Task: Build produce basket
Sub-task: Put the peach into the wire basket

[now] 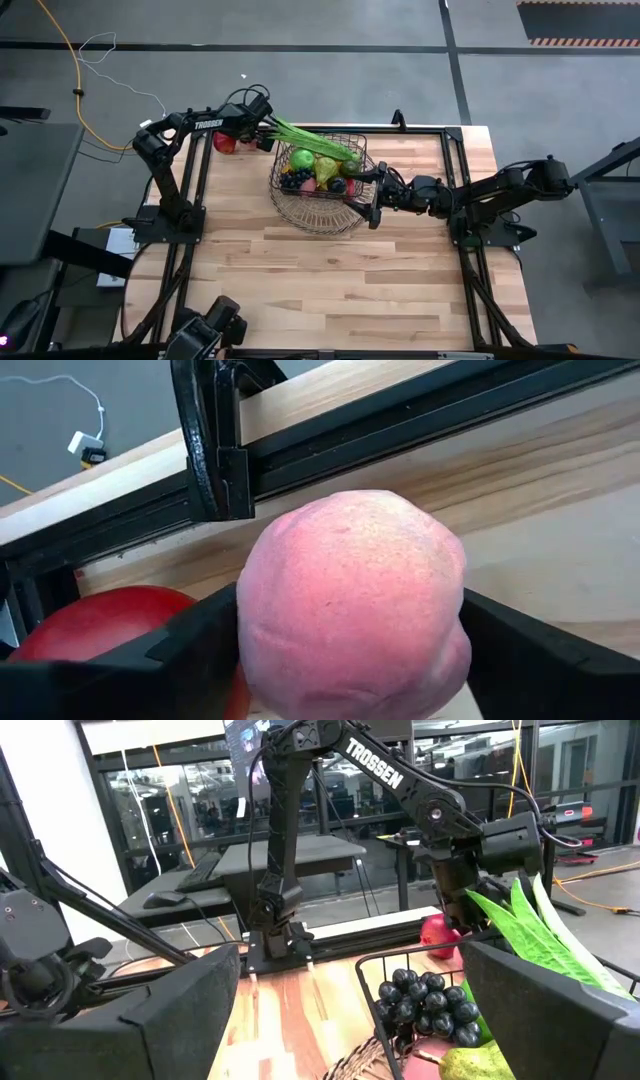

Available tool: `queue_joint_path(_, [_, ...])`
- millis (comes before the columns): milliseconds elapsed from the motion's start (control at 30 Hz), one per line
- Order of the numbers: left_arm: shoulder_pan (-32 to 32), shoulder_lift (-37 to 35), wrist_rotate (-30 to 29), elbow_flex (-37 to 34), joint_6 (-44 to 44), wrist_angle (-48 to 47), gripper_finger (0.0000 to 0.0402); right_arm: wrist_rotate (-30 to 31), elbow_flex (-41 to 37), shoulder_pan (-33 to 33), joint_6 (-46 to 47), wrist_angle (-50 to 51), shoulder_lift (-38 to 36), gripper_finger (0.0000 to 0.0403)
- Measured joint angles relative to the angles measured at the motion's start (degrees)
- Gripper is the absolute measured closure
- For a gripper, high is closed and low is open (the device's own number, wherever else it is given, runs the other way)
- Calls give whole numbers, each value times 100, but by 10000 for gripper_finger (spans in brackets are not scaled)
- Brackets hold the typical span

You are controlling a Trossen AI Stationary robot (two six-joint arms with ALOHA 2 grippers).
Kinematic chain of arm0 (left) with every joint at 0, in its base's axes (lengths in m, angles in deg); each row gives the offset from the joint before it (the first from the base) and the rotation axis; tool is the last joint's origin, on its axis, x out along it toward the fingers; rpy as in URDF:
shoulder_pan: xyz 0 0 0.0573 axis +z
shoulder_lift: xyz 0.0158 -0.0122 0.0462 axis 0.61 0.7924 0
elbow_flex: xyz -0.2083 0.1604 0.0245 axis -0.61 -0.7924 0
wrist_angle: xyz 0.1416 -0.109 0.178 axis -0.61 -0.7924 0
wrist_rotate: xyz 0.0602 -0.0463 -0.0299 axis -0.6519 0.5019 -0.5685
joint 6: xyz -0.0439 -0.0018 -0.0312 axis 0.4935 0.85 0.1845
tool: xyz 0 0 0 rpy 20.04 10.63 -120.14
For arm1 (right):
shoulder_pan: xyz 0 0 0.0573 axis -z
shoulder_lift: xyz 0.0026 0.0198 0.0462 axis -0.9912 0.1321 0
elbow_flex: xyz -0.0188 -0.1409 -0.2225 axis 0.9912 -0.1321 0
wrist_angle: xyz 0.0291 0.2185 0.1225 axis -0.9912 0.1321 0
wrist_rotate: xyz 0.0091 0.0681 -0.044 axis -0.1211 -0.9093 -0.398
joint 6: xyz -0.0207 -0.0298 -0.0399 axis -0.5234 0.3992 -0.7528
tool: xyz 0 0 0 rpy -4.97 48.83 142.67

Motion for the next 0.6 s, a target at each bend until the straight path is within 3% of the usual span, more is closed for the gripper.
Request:
queue_joint_path(100, [0,-110,-1,0,-103,-60,122,0,0,-1,0,-1,0,29])
queue_joint_path(233, [0,-638,-98,0,-179,-111,131,0,0,0,0,-2,0,29])
queue_joint_path(467, [-137,-2437,-298,0,-183,223,128,0,0,-1,1,-3,0,29])
queue_joint_path(600, [-525,-3560,293,-61,-370,881,128,0,0,0,0,-4,0,29])
